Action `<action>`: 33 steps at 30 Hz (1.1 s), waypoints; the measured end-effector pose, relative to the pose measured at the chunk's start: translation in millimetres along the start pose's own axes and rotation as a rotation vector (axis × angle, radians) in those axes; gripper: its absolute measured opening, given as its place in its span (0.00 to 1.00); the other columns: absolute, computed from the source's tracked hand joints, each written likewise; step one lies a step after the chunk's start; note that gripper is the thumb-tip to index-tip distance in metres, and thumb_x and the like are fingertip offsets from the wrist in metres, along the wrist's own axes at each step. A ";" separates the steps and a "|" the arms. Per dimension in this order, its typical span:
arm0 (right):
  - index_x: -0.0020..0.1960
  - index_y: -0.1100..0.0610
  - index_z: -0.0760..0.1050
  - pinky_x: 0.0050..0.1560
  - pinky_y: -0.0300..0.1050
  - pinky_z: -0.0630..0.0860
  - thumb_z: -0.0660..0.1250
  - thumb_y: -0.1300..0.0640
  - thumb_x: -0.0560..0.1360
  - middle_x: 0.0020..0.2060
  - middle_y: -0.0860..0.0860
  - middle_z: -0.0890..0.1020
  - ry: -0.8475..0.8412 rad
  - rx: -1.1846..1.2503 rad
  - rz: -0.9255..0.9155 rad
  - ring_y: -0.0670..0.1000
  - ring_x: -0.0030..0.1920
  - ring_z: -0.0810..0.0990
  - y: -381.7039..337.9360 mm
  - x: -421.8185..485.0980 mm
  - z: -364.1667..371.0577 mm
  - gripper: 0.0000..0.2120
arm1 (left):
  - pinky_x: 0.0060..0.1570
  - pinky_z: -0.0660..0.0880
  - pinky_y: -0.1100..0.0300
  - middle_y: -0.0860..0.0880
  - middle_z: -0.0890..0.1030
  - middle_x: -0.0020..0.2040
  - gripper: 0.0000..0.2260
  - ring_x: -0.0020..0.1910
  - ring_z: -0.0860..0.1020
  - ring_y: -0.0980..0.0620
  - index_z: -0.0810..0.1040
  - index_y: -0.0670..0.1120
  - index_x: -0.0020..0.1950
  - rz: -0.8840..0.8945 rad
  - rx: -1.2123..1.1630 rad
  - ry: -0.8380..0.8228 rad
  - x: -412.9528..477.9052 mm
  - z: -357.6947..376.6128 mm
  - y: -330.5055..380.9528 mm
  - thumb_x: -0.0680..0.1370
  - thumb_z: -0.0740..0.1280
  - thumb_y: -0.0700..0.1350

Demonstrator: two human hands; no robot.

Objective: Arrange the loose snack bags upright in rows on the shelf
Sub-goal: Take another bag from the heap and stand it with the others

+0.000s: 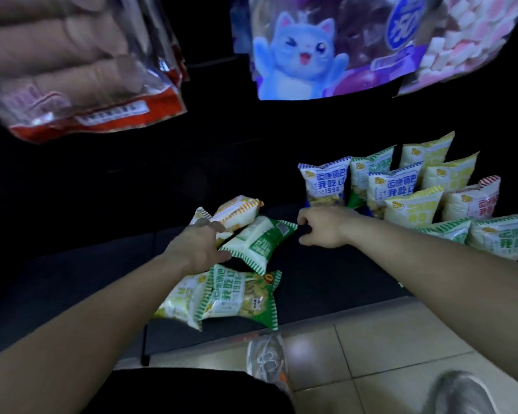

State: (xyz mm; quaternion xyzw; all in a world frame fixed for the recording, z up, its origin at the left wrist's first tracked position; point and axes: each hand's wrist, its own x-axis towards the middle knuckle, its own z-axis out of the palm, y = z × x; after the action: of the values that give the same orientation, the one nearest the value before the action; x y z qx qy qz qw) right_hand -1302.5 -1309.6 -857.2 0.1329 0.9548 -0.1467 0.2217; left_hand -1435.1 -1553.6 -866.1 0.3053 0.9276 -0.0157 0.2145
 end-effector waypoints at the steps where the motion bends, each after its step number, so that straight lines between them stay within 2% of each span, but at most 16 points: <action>1: 0.73 0.52 0.67 0.49 0.46 0.70 0.66 0.43 0.78 0.65 0.53 0.74 0.005 0.006 0.007 0.55 0.62 0.74 -5.6 9.0 4.1 0.26 | 0.59 0.74 0.51 0.47 0.65 0.72 0.33 0.64 0.72 0.45 0.64 0.51 0.76 -0.016 -0.008 -0.015 0.9 3.6 -10.5 0.75 0.70 0.59; 5: 0.70 0.52 0.68 0.56 0.50 0.74 0.68 0.42 0.75 0.63 0.54 0.71 0.021 0.155 0.066 0.55 0.60 0.74 -23.4 53.2 45.7 0.27 | 0.61 0.73 0.50 0.47 0.66 0.71 0.32 0.66 0.71 0.45 0.63 0.51 0.76 -0.020 -0.025 0.022 14.8 7.8 -35.8 0.76 0.70 0.57; 8: 0.77 0.52 0.60 0.60 0.52 0.74 0.69 0.41 0.74 0.72 0.55 0.63 0.034 0.291 0.087 0.57 0.64 0.74 -42.4 78.4 88.9 0.37 | 0.62 0.71 0.52 0.47 0.65 0.72 0.32 0.67 0.69 0.45 0.63 0.51 0.77 -0.001 -0.076 0.013 27.7 11.3 -37.2 0.76 0.69 0.57; 10: 0.78 0.52 0.54 0.59 0.54 0.76 0.70 0.40 0.72 0.74 0.55 0.56 0.059 0.336 0.108 0.60 0.63 0.74 -57.2 88.5 115.0 0.42 | 0.63 0.71 0.52 0.48 0.64 0.72 0.32 0.67 0.69 0.46 0.62 0.51 0.77 0.018 -0.099 0.027 35.3 15.0 -35.4 0.76 0.69 0.57; 12: 0.76 0.50 0.52 0.53 0.55 0.78 0.73 0.41 0.71 0.72 0.55 0.55 0.113 0.349 0.122 0.60 0.58 0.77 -70.3 94.2 134.8 0.44 | 0.64 0.71 0.52 0.49 0.64 0.73 0.33 0.68 0.69 0.47 0.61 0.51 0.77 0.022 -0.123 0.031 40.3 19.4 -33.8 0.76 0.69 0.58; 15: 0.74 0.50 0.56 0.50 0.55 0.80 0.77 0.52 0.70 0.70 0.56 0.58 0.236 0.391 0.121 0.60 0.51 0.79 -79.3 96.7 145.9 0.41 | 0.66 0.69 0.52 0.49 0.62 0.75 0.34 0.70 0.66 0.47 0.60 0.50 0.78 0.011 -0.142 0.007 43.1 23.8 -32.0 0.76 0.69 0.58; 19: 0.71 0.52 0.64 0.54 0.55 0.79 0.74 0.60 0.70 0.67 0.56 0.66 0.296 0.456 0.125 0.61 0.54 0.79 -68.4 89.5 130.2 0.33 | 0.65 0.70 0.51 0.49 0.63 0.74 0.34 0.69 0.68 0.46 0.60 0.50 0.78 -0.001 -0.154 0.003 43.7 20.6 -30.5 0.76 0.69 0.58; 22: 0.69 0.53 0.71 0.53 0.53 0.80 0.73 0.58 0.70 0.59 0.55 0.77 0.340 0.509 0.088 0.57 0.53 0.80 -50.0 73.5 108.6 0.28 | 0.64 0.71 0.51 0.48 0.65 0.72 0.33 0.67 0.69 0.46 0.62 0.50 0.77 0.007 -0.159 0.028 42.9 16.4 -26.0 0.76 0.70 0.57; 24: 0.67 0.54 0.74 0.48 0.49 0.82 0.72 0.56 0.72 0.54 0.54 0.83 0.353 0.527 0.096 0.53 0.49 0.82 -33.5 60.0 92.4 0.24 | 0.63 0.71 0.51 0.48 0.65 0.71 0.32 0.67 0.69 0.45 0.63 0.50 0.76 0.012 -0.167 0.045 40.9 12.5 -20.7 0.76 0.69 0.57; 27: 0.65 0.54 0.76 0.39 0.44 0.81 0.71 0.53 0.76 0.48 0.53 0.84 0.387 0.595 0.161 0.49 0.42 0.83 -3.7 38.9 71.2 0.19 | 0.63 0.71 0.50 0.47 0.67 0.69 0.31 0.65 0.71 0.45 0.64 0.50 0.76 0.042 -0.175 0.052 36.7 7.4 -11.2 0.76 0.70 0.57; 30: 0.65 0.52 0.75 0.41 0.50 0.83 0.67 0.53 0.79 0.44 0.52 0.84 0.332 0.672 0.205 0.49 0.38 0.84 24.7 24.0 67.4 0.15 | 0.60 0.72 0.51 0.47 0.68 0.66 0.31 0.63 0.71 0.45 0.65 0.51 0.75 0.064 -0.138 0.043 32.4 6.7 -2.2 0.75 0.70 0.58; 33: 0.62 0.51 0.75 0.43 0.53 0.83 0.62 0.53 0.82 0.47 0.53 0.84 0.289 0.635 0.245 0.51 0.40 0.84 40.5 18.0 77.0 0.10 | 0.60 0.72 0.52 0.47 0.67 0.69 0.32 0.65 0.70 0.45 0.63 0.51 0.76 0.066 -0.101 0.034 30.1 8.9 3.3 0.76 0.70 0.58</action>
State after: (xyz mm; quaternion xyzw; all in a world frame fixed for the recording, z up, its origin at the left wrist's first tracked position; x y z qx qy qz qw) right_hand -1275.6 -1295.0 -940.5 0.3278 0.8602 -0.3878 0.0480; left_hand -1451.4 -1535.5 -886.1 0.3246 0.9202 0.0433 0.2143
